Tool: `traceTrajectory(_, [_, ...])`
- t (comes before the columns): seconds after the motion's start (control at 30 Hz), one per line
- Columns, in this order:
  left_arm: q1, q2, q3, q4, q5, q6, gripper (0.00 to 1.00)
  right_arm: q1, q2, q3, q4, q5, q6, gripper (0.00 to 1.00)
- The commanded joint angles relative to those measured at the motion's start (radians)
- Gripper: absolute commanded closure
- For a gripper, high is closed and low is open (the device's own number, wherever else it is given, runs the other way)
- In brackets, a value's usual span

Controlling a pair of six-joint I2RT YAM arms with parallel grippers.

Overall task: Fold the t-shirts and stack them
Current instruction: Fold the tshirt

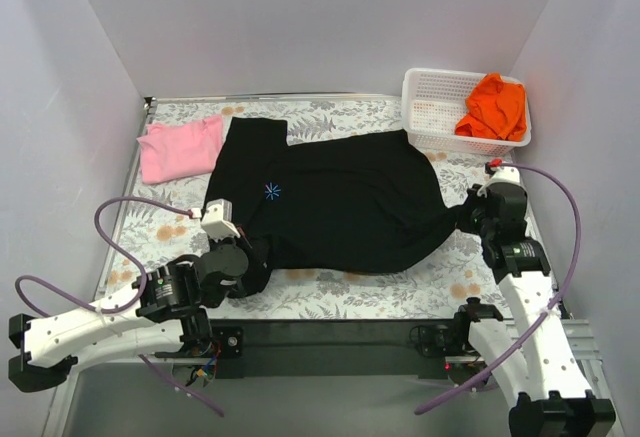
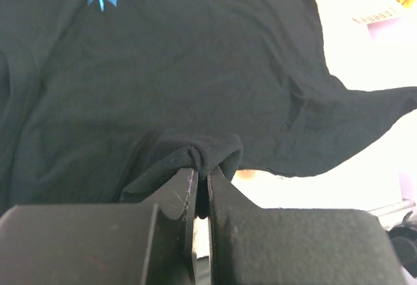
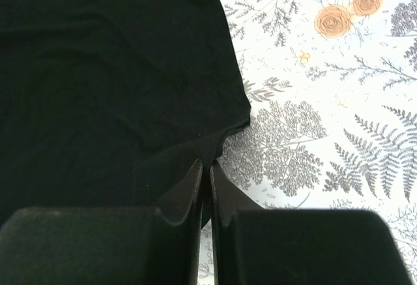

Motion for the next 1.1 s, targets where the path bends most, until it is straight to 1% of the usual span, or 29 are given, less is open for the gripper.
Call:
traceTrajectory(0.0, [0.009, 0.0, 0.081, 0.101, -0.092, 0.138, 1.0, 0.002, 0.059, 0.081, 0.115, -0.015, 0.006, 0.99])
traceTrajectory(0.1, [0.014, 0.034, 0.142, 0.084, -0.131, 0.181, 1.0, 0.003, 0.108, 0.129, 0.123, -0.023, 0.004, 0.99])
traceTrajectory(0.13, [0.015, 0.037, 0.176, 0.071, -0.137, 0.188, 1.0, 0.002, 0.112, 0.135, 0.123, -0.026, 0.004, 0.99])
traceTrajectory(0.2, [0.015, 0.025, 0.192, 0.061, -0.146, 0.201, 1.0, 0.002, 0.095, 0.138, 0.123, -0.033, 0.006, 0.99])
traceTrajectory(0.33, [0.015, -0.029, 0.186, 0.014, -0.132, 0.179, 1.0, 0.002, 0.037, 0.105, 0.103, -0.023, 0.007, 0.99])
traceTrajectory(0.4, [0.015, -0.052, 0.167, -0.005, -0.096, 0.165, 1.0, 0.002, 0.006, 0.086, 0.076, -0.027, 0.006, 0.99])
traceTrajectory(0.5, [0.014, -0.049, 0.152, -0.06, -0.045, 0.136, 1.0, 0.003, -0.034, 0.069, 0.048, -0.036, 0.009, 0.99])
traceTrajectory(0.6, [0.015, -0.035, 0.138, -0.092, -0.028, 0.103, 1.0, 0.002, -0.063, 0.066, 0.028, -0.035, 0.009, 0.99])
traceTrajectory(0.7, [0.014, -0.027, 0.112, -0.06, -0.022, 0.114, 1.0, 0.002, -0.062, 0.063, 0.026, -0.024, 0.006, 0.99])
traceTrajectory(0.77, [0.015, -0.011, 0.101, -0.029, -0.025, 0.126, 1.0, 0.002, -0.022, 0.063, 0.034, -0.02, 0.001, 0.99])
traceTrajectory(0.83, [0.02, 0.012, 0.09, 0.043, -0.001, 0.169, 1.0, 0.002, 0.033, 0.06, 0.06, -0.024, 0.001, 0.99])
traceTrajectory(0.87, [0.026, 0.049, 0.089, 0.069, 0.01, 0.184, 1.0, 0.002, 0.052, 0.051, 0.074, -0.03, 0.001, 0.99])
traceTrajectory(0.9, [0.037, 0.072, 0.089, 0.105, 0.021, 0.207, 1.0, 0.003, 0.07, 0.048, 0.104, -0.038, 0.004, 0.99])
traceTrajectory(0.93, [0.082, 0.098, 0.089, 0.127, 0.039, 0.226, 1.0, 0.002, 0.107, 0.045, 0.12, -0.043, 0.009, 0.99])
traceTrajectory(0.97, [0.124, 0.141, 0.087, 0.149, 0.115, 0.246, 1.0, 0.002, 0.125, 0.043, 0.134, -0.049, 0.012, 0.99])
traceTrajectory(1.0, [0.173, 0.161, 0.083, 0.208, 0.166, 0.264, 1.0, 0.002, 0.142, 0.043, 0.158, -0.052, 0.012, 0.99])
traceTrajectory(1.03, [0.278, 0.18, 0.066, 0.242, 0.234, 0.308, 1.0, 0.002, 0.171, 0.045, 0.166, -0.052, 0.013, 0.99])
traceTrajectory(1.07, [0.326, 0.186, 0.057, 0.27, 0.319, 0.321, 1.0, 0.002, 0.185, 0.048, 0.174, -0.049, 0.015, 0.99])
